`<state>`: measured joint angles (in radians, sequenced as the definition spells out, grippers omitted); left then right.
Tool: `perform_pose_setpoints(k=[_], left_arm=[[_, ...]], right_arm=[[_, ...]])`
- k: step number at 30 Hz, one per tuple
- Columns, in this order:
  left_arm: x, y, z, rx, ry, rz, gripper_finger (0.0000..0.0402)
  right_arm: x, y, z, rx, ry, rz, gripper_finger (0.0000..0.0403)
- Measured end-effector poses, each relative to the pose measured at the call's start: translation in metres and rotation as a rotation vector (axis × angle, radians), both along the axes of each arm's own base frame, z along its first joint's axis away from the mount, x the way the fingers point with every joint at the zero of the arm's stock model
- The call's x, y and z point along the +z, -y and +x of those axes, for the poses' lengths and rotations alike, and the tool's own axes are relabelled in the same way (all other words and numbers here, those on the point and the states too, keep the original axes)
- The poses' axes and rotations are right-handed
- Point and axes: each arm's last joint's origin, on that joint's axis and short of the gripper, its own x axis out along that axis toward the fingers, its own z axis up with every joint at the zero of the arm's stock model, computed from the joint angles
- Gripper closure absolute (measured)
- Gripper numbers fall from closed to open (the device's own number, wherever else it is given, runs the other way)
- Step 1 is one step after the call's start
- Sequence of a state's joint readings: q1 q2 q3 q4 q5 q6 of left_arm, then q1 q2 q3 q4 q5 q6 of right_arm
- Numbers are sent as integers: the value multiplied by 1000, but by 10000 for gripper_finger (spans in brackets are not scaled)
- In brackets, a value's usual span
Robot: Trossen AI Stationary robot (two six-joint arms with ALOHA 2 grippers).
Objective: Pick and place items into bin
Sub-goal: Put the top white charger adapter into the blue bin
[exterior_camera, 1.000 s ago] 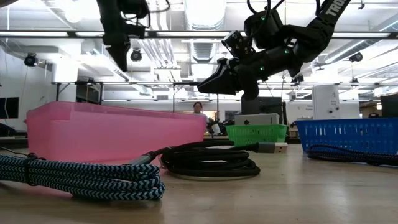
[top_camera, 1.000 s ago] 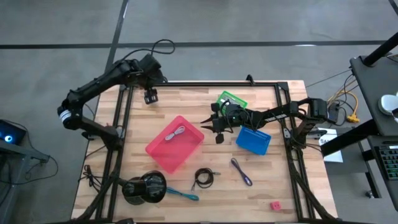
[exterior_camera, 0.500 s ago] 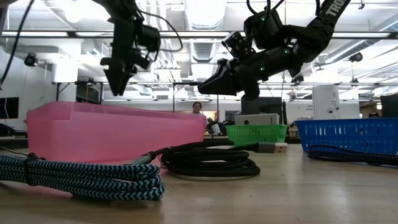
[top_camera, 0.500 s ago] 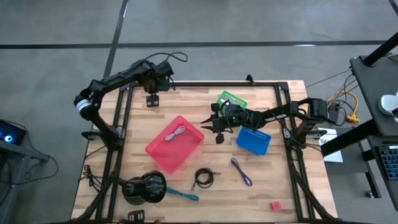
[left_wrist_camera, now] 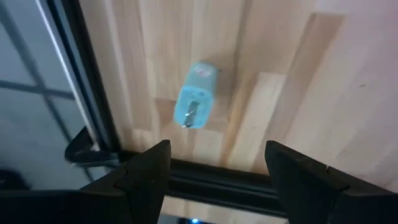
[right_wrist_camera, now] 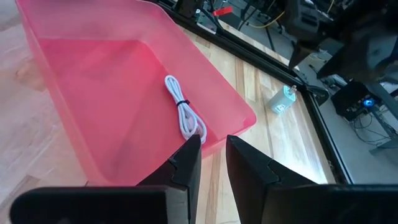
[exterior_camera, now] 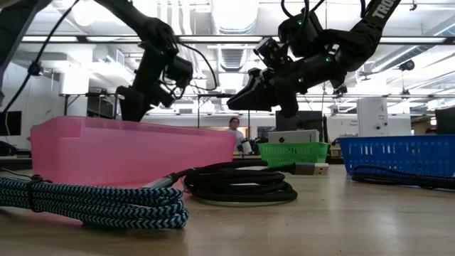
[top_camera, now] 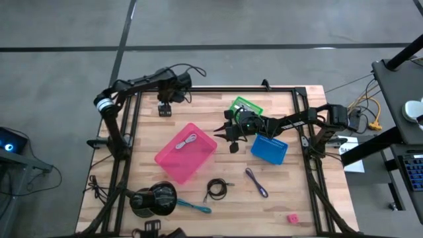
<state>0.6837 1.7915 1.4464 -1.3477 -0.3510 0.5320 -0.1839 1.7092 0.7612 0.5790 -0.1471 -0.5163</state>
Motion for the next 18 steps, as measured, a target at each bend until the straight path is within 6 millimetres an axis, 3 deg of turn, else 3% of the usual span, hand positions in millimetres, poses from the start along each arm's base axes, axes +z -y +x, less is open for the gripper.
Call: perform_pose_setpoints(k=[18], left_arm=[[-38, -10, 14, -2, -71, -59, 157]], right_arm=[[0, 0, 0, 1, 0, -2, 339]])
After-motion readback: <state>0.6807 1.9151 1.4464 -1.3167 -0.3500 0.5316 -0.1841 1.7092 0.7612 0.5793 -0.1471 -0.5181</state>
